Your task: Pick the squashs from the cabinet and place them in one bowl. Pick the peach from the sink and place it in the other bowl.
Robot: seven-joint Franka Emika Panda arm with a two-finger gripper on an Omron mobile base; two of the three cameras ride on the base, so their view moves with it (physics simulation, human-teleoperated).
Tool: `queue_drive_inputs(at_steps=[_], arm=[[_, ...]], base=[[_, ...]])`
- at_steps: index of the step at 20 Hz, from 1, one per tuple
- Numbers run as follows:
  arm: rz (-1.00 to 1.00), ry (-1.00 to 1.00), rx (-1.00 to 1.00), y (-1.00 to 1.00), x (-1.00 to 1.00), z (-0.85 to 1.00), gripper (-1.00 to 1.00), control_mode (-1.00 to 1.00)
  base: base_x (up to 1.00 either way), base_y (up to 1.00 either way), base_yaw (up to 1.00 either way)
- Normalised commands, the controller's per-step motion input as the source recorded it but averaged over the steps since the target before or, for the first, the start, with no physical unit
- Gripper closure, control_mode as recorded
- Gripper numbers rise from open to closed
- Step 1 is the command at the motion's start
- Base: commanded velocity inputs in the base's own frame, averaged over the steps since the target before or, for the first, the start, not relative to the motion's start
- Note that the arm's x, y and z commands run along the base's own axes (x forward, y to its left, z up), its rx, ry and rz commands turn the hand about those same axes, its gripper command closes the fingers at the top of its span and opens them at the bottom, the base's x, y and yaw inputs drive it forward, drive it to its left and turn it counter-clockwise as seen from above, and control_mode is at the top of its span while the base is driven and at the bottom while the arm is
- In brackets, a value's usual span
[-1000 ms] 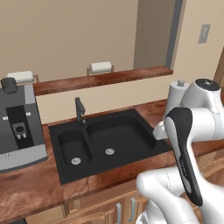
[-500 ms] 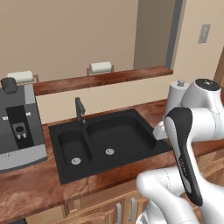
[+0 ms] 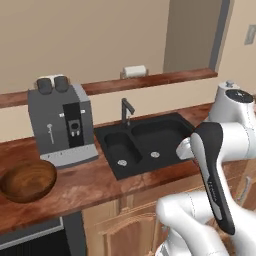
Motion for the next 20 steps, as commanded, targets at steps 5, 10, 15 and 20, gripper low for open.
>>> queue_drive_inputs(at_steps=[5,10,15,20], arm=[[0.00,0.00,0.00,0.00,0.00,0.00,1.00,1.00],[0.00,0.00,0.00,0.00,0.00,0.00,1.00,1.00],[0.00,0.00,0.00,0.00,0.00,0.00,1.00,1.00],[0.00,0.00,0.00,0.00,0.00,0.00,1.00,1.00]], base=[[-0.09,1.00,0.11],[0.00,0.93,0.13],[0.02,0.78,0.11],[0.16,0.42,0.06]])
